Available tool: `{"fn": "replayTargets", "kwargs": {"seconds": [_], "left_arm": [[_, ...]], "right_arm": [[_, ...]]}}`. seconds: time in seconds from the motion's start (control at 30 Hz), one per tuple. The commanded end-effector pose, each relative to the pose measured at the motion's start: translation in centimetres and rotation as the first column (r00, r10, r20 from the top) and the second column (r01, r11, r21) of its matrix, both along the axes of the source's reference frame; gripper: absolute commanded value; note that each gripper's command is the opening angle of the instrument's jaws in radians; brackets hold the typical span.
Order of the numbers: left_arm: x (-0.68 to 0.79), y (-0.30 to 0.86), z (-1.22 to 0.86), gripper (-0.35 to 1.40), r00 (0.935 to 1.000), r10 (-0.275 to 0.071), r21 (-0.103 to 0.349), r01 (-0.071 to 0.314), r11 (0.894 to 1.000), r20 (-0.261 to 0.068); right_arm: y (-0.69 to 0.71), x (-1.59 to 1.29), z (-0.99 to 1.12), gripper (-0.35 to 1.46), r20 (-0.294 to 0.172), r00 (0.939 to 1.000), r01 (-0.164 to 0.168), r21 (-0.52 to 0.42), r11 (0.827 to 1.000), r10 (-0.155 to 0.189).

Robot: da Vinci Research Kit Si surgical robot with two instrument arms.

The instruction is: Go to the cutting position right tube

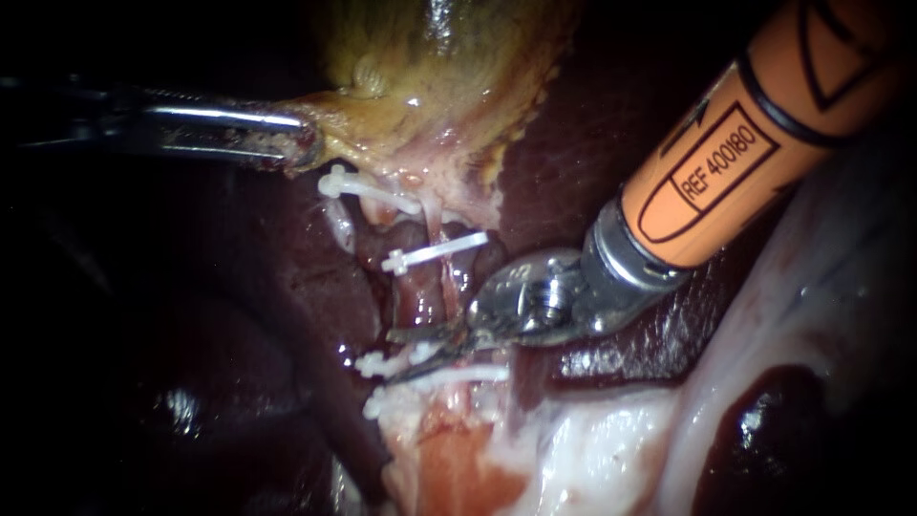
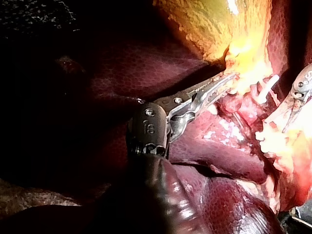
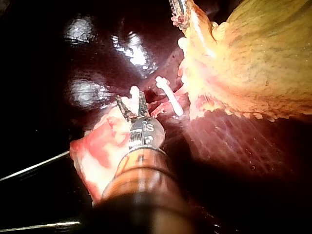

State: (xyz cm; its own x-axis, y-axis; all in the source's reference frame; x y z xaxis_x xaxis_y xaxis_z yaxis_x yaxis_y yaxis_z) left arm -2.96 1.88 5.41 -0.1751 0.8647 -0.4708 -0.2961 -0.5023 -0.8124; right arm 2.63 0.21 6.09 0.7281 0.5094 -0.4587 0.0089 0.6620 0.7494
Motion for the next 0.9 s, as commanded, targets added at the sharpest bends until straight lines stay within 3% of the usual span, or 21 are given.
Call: {"fn": "replayTargets", "kwargs": {"seconds": [0.03, 0.17, 0.33, 0.4, 0.5, 0.57, 0.73, 0.9], "left_arm": [[0.00, 0.00, 0.00, -0.35, 1.0000, 0.000, 0.000, 0.000, 1.000, 0.000], [0.00, 0.00, 0.00, -0.35, 1.0000, 0.000, 0.000, 0.000, 1.000, 0.000], [0.00, 0.00, 0.01, -0.35, 1.0000, 0.000, 0.000, 0.000, 1.000, 0.000], [0.01, 0.00, 0.00, -0.35, 1.0000, 0.000, 0.000, 0.000, 1.000, 0.000], [0.02, 0.00, 0.00, -0.35, 1.0000, -0.001, -0.001, 0.001, 1.000, -0.001], [0.03, 0.00, 0.00, -0.35, 1.0000, -0.001, -0.001, 0.001, 1.000, -0.001], [0.06, 0.01, -0.01, -0.35, 1.0000, -0.002, 0.000, 0.002, 1.000, -0.002], [0.11, 0.05, -0.05, -0.35, 1.0000, -0.007, 0.001, 0.007, 1.000, -0.006]], "right_arm": [[0.01, 0.00, -0.01, 0.57, 0.000, 1.0000, 0.000, 0.001, 1.000, 0.000], [0.04, -0.02, -0.04, 0.75, -0.004, 1.0000, 0.003, 0.000, 1.000, -0.003], [0.12, -0.06, -0.13, 1.21, -0.014, 0.9999, 0.003, 0.012, 1.000, -0.003], [0.17, -0.12, -0.20, 1.32, -0.038, 0.9993, -0.005, 0.027, 1.000, 0.006], [0.25, -0.27, -0.33, 1.42, -0.091, 0.9948, -0.042, 0.045, 0.998, 0.046], [0.31, -0.38, -0.39, 1.42, -0.122, 0.9900, -0.064, 0.060, 0.996, 0.071], [0.46, -0.65, -0.48, 1.42, -0.122, 0.9890, -0.076, 0.063, 0.995, 0.083], [0.52, -0.76, -0.38, 1.39, -0.125, 0.9887, -0.075, 0.057, 0.996, 0.082]]}}
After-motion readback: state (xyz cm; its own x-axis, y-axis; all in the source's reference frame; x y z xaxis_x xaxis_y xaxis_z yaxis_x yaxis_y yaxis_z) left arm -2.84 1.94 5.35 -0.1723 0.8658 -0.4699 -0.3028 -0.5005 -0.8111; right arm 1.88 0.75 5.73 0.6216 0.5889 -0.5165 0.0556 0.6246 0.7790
